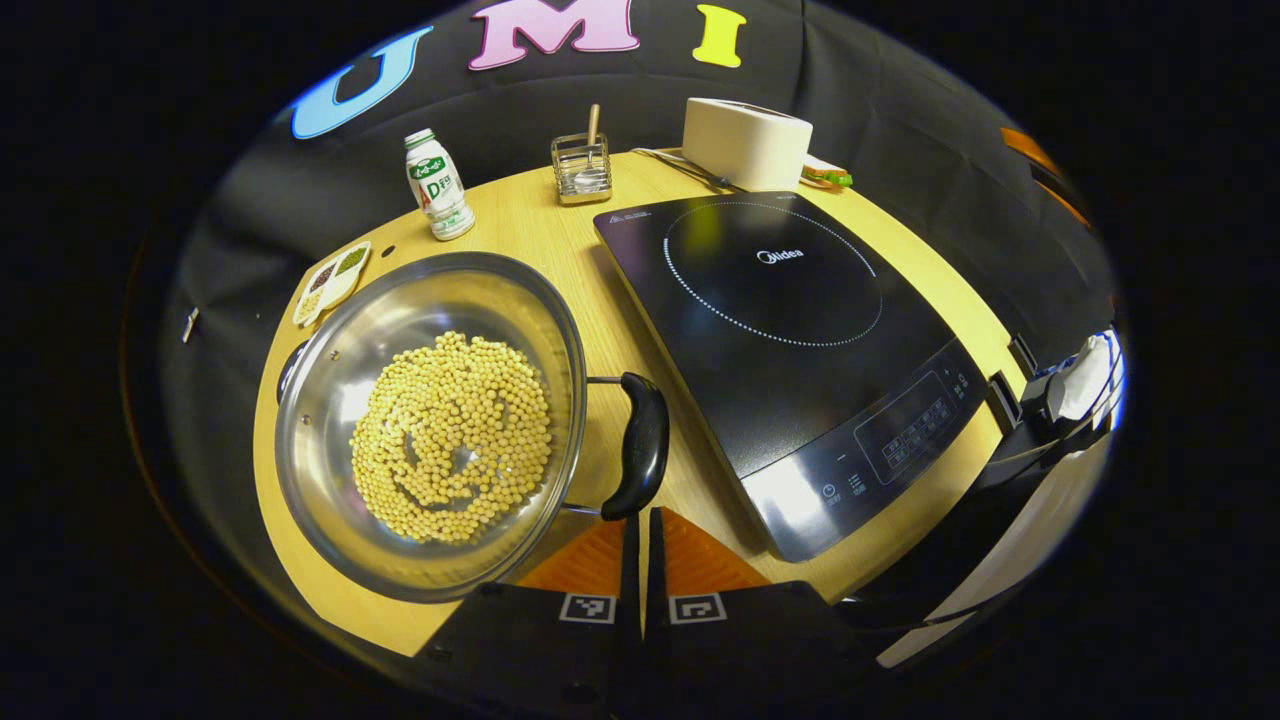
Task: First push the handle of the pot to place it horizontally, then grasp the pot with both hands and set it on the induction cooktop.
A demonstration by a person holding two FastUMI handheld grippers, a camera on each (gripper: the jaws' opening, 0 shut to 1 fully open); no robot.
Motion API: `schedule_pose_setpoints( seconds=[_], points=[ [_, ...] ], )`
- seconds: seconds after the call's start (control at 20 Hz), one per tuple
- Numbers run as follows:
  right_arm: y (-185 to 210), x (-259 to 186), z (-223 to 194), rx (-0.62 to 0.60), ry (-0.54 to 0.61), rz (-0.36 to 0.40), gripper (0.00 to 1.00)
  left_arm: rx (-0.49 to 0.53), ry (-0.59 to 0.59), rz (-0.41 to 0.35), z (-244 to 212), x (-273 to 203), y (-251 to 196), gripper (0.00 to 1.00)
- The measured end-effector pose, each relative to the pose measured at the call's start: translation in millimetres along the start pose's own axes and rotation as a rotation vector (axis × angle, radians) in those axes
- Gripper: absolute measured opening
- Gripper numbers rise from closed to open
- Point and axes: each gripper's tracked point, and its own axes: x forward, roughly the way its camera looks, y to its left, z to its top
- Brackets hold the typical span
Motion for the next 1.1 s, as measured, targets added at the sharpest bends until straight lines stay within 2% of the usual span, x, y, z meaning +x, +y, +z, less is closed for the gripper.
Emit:
schedule_pose_setpoints(
  seconds=[0.25, 0.8, 1.1],
  points=[
    [-1, 0, 1, -0.001, -0.004, -0.015, 0.99, -0.015, -0.009, -0.013, 13, 6, -3, 0.05],
    [11, 2, 10, -0.035, -0.042, 0.018, 0.99, -0.023, -0.068, -0.017, 52, 21, -4, 0.05],
    [19, 2, 11, -0.063, -0.048, 0.043, 0.99, 0.007, -0.099, -0.006, 74, 32, 2, 0.05]
  ],
)
